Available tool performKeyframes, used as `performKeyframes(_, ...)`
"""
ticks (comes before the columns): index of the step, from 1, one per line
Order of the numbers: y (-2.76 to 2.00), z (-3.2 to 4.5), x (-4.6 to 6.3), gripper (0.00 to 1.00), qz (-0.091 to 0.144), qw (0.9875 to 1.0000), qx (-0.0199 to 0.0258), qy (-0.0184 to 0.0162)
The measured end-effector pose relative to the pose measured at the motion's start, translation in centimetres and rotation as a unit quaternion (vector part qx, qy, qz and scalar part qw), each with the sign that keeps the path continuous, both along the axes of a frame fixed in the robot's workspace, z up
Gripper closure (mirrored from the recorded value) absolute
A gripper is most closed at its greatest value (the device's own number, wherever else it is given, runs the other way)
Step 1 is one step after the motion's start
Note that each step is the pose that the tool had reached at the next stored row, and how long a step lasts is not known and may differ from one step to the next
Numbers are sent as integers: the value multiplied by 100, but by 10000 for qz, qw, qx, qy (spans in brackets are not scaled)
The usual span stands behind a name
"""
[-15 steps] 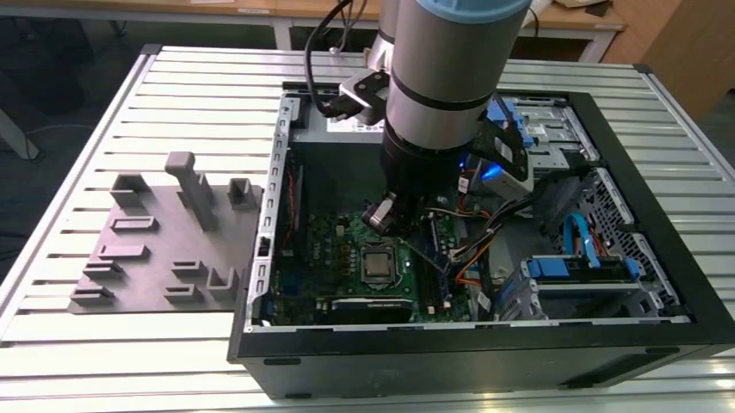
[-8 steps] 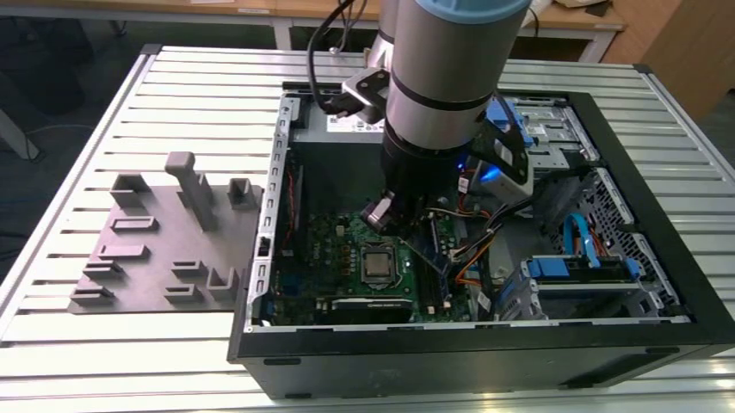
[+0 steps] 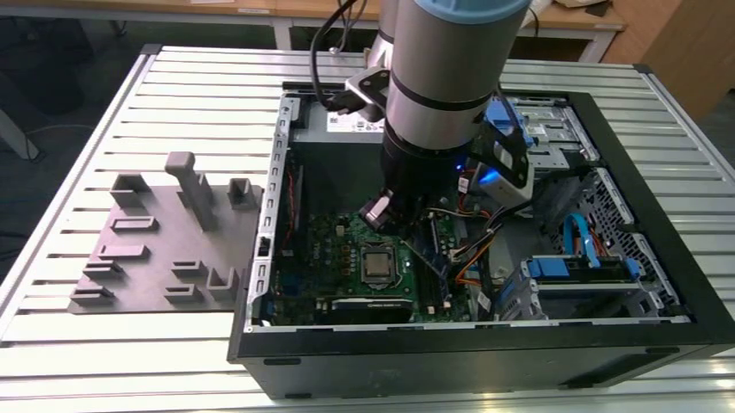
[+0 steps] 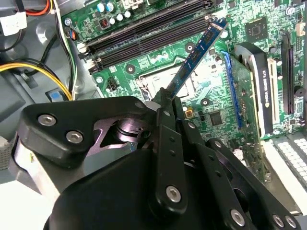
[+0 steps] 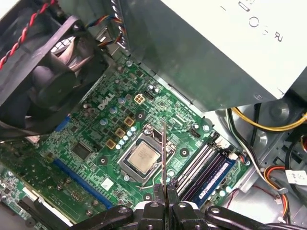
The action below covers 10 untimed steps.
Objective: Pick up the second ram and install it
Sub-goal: 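Insert the second ram into the second slot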
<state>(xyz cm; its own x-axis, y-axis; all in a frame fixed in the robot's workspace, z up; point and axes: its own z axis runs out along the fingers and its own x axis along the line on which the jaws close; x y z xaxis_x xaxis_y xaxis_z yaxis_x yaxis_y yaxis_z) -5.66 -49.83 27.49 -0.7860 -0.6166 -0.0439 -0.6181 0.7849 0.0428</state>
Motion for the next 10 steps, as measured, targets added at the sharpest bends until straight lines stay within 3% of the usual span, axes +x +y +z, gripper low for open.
performKeyframes(10,0,-2,0,86,-370,9993,-1,0)
